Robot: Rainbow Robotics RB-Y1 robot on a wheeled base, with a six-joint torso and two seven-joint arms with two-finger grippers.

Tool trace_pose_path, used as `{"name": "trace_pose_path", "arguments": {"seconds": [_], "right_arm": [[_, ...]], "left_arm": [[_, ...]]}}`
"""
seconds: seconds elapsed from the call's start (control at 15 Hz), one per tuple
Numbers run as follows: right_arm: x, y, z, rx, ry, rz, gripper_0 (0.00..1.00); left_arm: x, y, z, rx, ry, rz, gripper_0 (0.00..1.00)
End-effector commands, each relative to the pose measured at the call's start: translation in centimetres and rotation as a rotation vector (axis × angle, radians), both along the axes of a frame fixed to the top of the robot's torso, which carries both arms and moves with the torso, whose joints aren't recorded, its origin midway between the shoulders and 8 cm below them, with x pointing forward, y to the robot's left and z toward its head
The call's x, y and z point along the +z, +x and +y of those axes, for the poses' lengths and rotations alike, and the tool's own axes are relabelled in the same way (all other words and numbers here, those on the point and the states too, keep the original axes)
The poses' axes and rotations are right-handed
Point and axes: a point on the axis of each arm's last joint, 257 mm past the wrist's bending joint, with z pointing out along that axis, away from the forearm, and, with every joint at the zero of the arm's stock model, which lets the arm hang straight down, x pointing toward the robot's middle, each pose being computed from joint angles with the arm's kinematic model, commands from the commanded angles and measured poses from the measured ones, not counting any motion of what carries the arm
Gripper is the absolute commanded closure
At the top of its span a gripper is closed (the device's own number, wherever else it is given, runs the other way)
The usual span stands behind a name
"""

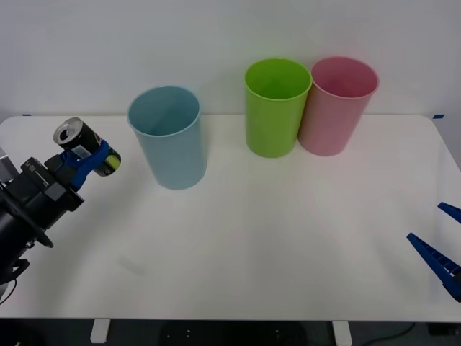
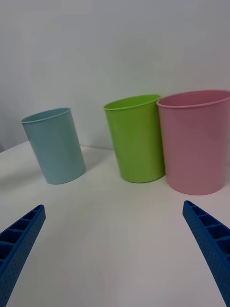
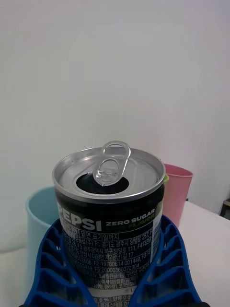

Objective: Grasp the object on the table and drop it into the matching bin: aluminum can to the light blue bin, PET bottle to the pink bin.

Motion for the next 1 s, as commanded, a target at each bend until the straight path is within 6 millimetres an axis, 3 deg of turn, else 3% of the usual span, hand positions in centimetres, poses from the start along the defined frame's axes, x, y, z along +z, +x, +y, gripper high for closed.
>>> {"name": "trace_pose_path", "arguments": {"seconds": [0.07,0.4,0.67,1.0], "right_arm": [[0.0,0.0,0.0,0.000,0.000,0.000,0.00],[0.0,0.0,0.0,0.000,0.000,0.000,0.00],[0.0,0.0,0.0,0.000,0.000,0.000,0.00],[0.0,0.0,0.0,0.000,0.000,0.000,0.00]], "left_arm": [[3.1,1.1,1.1,-0.009,-0.003,-0.010,1.00],[6.7,2.7,2.4,-0.013,0.017,-0.006,1.00],[7.2,4.9,1.4,0.027,0.079,-0.010,1.00],[7.2,8.1,-1.2,0.039,0.131,0.006,1.00]]}}
